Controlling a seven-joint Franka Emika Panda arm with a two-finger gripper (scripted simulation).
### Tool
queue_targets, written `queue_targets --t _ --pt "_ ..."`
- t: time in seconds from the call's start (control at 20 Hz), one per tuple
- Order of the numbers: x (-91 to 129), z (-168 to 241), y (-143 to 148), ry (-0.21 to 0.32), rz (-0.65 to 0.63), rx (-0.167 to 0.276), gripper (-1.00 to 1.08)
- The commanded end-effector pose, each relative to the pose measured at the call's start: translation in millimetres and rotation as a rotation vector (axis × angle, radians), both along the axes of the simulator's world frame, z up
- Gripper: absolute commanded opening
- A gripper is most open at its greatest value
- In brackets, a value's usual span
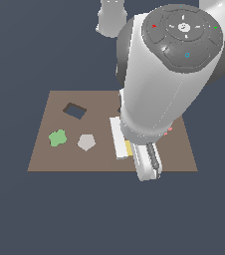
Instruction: Insert a designated object into the corresponding slot on a board.
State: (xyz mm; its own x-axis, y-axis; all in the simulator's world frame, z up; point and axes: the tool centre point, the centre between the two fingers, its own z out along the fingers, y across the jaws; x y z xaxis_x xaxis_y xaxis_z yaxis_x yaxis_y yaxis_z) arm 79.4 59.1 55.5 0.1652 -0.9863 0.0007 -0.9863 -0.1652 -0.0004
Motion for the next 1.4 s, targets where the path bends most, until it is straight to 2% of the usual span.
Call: queue_targets --t 0.0,0.5,0.9,0.95,1.35 --pt "2.6 -2.6 -0.4 0.0 -0.034 0.0 1.0" --pt "4.9 -7.0 -0.8 0.001 -0.065 0.0 1.0" --pt "5.0 -25.6 -1.2 0.001 -0.07 0.001 1.0" --pt "5.0 -25.6 -1.2 0.001 -0.07 0.001 -1.0" --pt "5.0 -25.6 -1.2 0.001 -0.07 0.001 -1.0"
